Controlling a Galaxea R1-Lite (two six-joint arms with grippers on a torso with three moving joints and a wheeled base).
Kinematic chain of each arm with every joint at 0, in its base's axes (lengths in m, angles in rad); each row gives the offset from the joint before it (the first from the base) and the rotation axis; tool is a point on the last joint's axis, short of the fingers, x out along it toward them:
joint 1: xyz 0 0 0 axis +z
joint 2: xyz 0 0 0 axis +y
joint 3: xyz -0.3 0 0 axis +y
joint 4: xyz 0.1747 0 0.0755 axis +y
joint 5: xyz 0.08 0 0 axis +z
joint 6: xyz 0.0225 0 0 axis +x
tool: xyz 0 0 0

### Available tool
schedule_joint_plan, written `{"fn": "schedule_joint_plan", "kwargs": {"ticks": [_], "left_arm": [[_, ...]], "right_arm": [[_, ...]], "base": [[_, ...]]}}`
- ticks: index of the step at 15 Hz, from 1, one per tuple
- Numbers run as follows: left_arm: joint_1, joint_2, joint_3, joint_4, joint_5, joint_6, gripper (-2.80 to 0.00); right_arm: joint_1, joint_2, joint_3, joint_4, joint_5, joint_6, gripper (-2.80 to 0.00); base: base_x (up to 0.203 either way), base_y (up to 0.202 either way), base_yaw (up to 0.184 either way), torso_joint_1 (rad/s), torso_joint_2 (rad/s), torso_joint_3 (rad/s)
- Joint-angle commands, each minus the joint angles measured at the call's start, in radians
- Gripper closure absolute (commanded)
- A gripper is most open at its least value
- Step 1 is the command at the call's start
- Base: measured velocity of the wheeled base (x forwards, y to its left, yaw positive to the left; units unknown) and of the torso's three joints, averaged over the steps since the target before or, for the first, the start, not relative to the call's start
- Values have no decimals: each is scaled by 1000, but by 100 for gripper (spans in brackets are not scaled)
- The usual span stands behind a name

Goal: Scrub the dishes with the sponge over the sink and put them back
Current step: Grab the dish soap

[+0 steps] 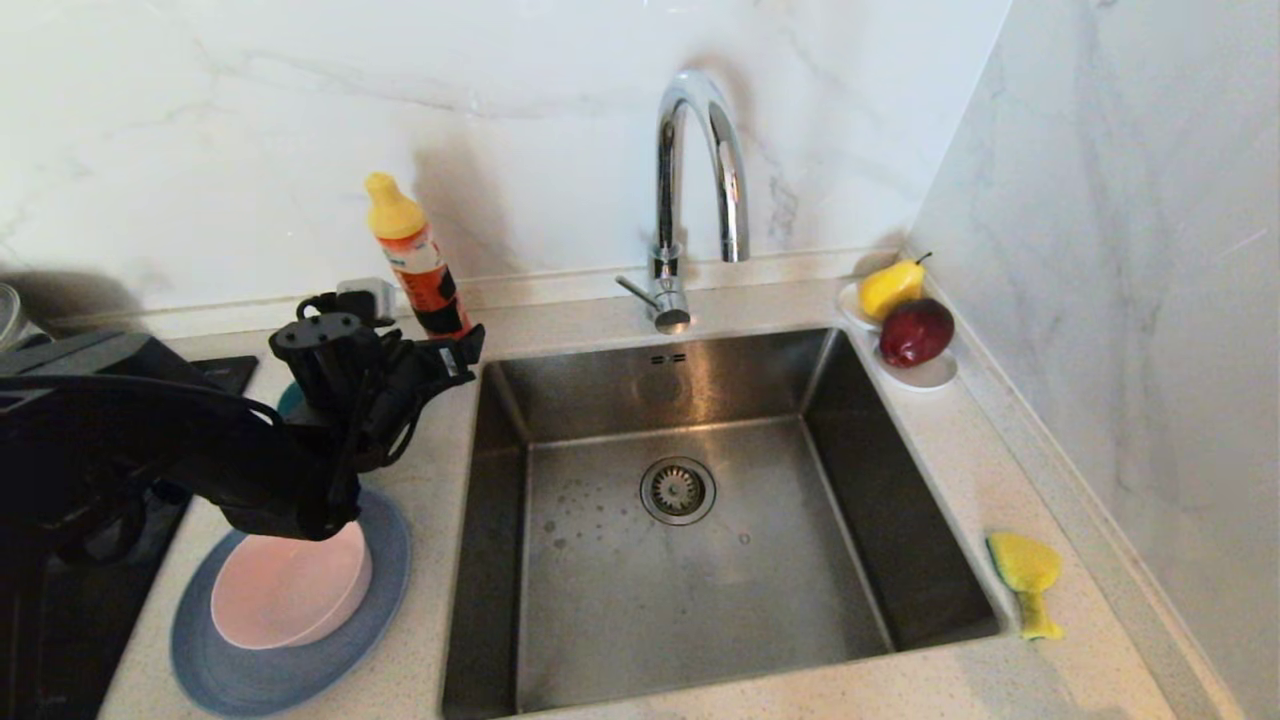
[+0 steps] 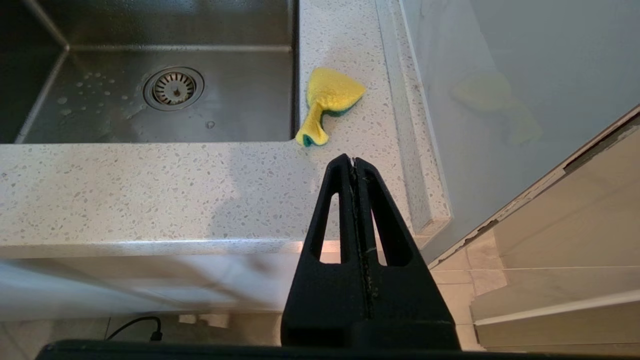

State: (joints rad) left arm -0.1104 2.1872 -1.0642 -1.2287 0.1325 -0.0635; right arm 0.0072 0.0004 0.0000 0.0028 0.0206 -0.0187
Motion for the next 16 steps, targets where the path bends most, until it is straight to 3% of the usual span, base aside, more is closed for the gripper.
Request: {"fn": "schedule_joint_plan", "kwargs": {"ticks": [1,16], "left_arm": [[0,14,-17,-8,1,-1,-280],[3,29,-46,-10,7,16,-280]], "right_arm": [[0,-2,0,0,2,0,0],[0,-2,0,0,2,-1,0]], "base": [[0,0,0,0,0,0],[0,0,0,0,0,0]]}}
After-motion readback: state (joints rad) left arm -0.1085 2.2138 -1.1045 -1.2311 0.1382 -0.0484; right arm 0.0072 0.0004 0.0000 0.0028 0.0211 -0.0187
